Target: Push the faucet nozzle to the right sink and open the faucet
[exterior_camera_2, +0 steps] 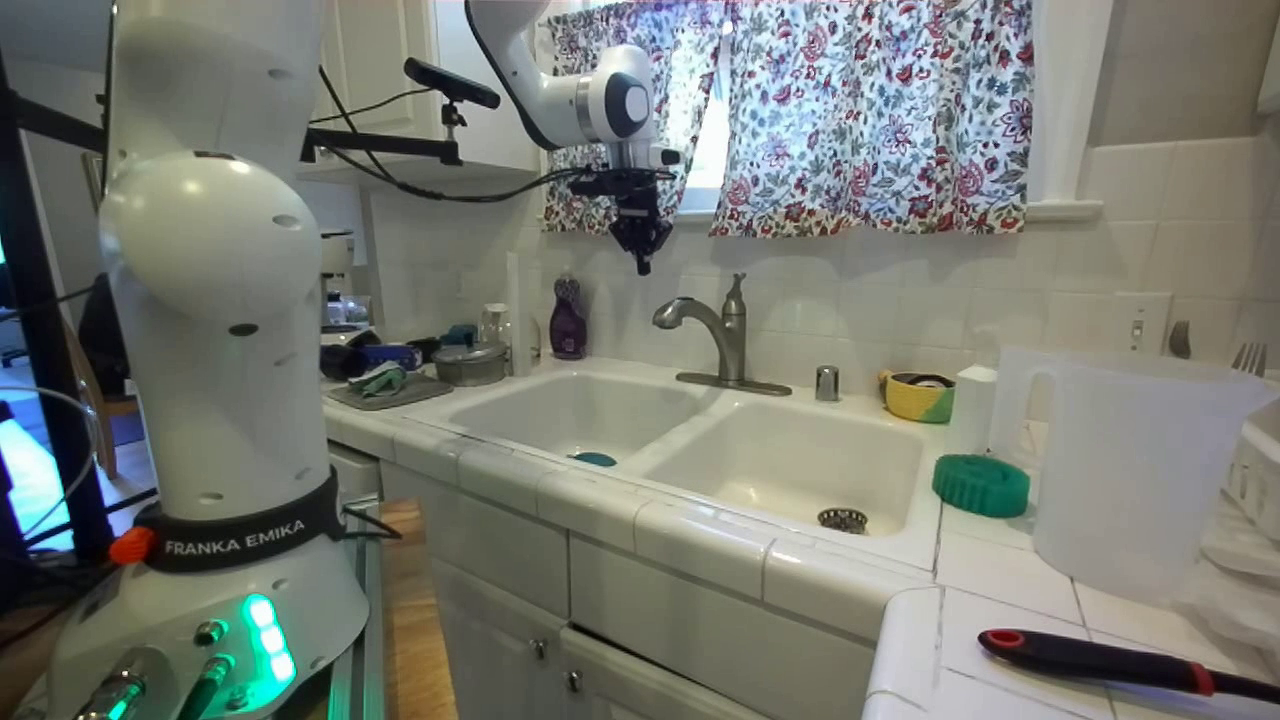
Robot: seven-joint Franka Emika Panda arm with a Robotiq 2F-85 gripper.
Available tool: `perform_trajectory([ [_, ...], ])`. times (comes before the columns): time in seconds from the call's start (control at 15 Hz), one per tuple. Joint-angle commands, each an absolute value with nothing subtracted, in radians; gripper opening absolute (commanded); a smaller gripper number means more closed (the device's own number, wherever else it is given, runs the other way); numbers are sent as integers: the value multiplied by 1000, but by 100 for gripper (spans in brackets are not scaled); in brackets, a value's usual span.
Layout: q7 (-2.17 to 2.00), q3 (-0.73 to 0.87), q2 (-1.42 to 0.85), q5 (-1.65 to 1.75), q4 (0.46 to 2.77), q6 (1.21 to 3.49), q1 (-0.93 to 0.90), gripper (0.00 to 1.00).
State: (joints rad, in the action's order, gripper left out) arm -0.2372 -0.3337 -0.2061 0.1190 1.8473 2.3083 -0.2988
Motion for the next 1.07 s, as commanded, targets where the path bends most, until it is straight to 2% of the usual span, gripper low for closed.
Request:
perform_trajectory([
  [0.0,-227,-302,-236,112,1871,2414,-321,0],
  [0.33,-218,-277,-276,113,1895,2490,-325,0],
  [1.0,-251,-221,-274,156,1931,2472,-336,0],
])
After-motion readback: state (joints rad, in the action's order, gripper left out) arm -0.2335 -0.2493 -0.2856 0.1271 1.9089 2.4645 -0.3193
